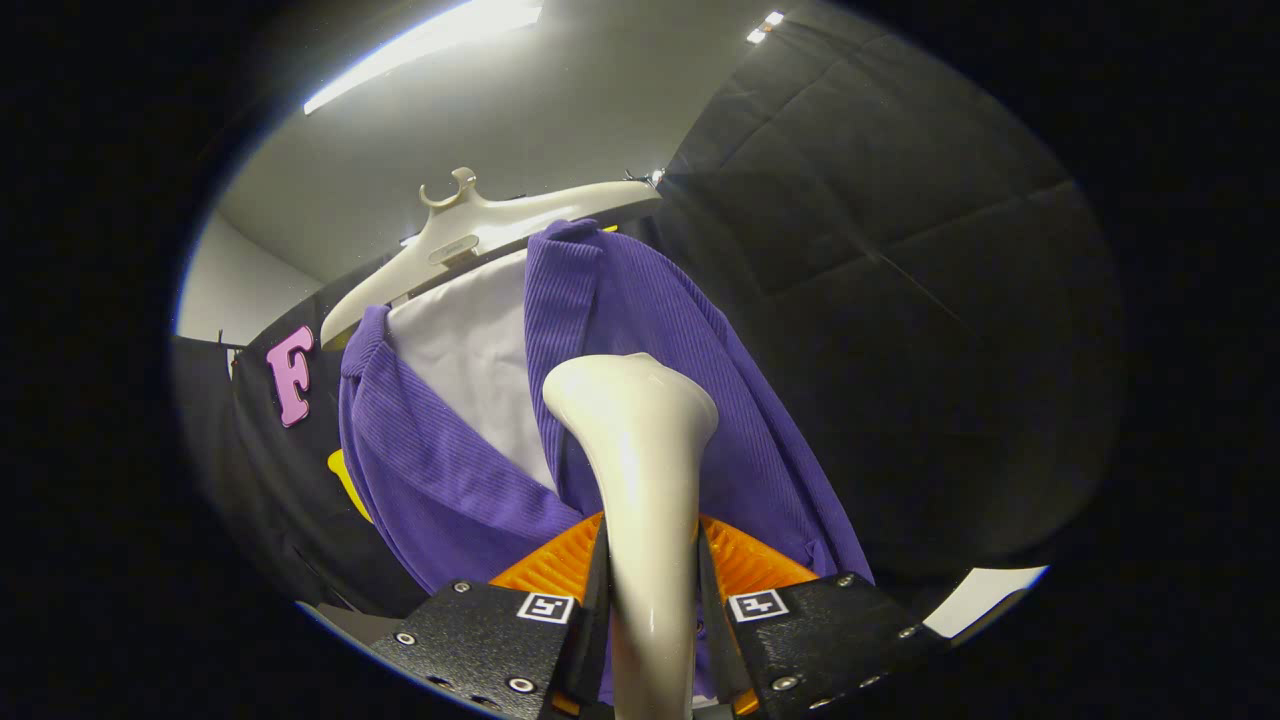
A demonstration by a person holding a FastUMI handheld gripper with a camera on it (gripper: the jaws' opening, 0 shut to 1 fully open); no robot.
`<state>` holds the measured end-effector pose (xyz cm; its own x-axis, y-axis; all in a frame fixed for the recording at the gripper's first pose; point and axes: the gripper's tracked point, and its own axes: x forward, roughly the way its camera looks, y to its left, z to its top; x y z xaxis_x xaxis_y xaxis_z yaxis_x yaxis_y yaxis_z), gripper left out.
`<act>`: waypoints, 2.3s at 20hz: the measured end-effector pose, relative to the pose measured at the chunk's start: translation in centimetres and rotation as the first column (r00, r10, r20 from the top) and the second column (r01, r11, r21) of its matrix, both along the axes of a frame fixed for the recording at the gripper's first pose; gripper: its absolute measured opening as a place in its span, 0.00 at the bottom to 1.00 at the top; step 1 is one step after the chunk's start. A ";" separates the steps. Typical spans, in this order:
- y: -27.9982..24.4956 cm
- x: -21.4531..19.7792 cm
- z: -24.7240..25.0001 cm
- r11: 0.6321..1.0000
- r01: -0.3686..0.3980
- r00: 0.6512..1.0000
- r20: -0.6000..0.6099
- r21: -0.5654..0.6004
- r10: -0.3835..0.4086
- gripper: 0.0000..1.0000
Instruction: Iron the clothes twice with a garment steamer, once on the left side and once on the right side.
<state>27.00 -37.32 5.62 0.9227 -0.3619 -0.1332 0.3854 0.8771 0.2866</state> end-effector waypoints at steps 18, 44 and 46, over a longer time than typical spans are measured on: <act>-1.2 -6.7 -16.4 0.997 0.054 0.955 -0.295 0.060 -0.034 0.42; 6.6 -15.3 -26.1 0.991 0.018 0.905 -0.423 0.135 0.041 0.42; 8.9 -16.3 -23.7 0.992 -0.024 0.921 -0.384 0.127 0.071 0.42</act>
<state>10.71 -28.42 -18.05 0.8063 -0.2785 -0.5219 0.4454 0.8665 0.2256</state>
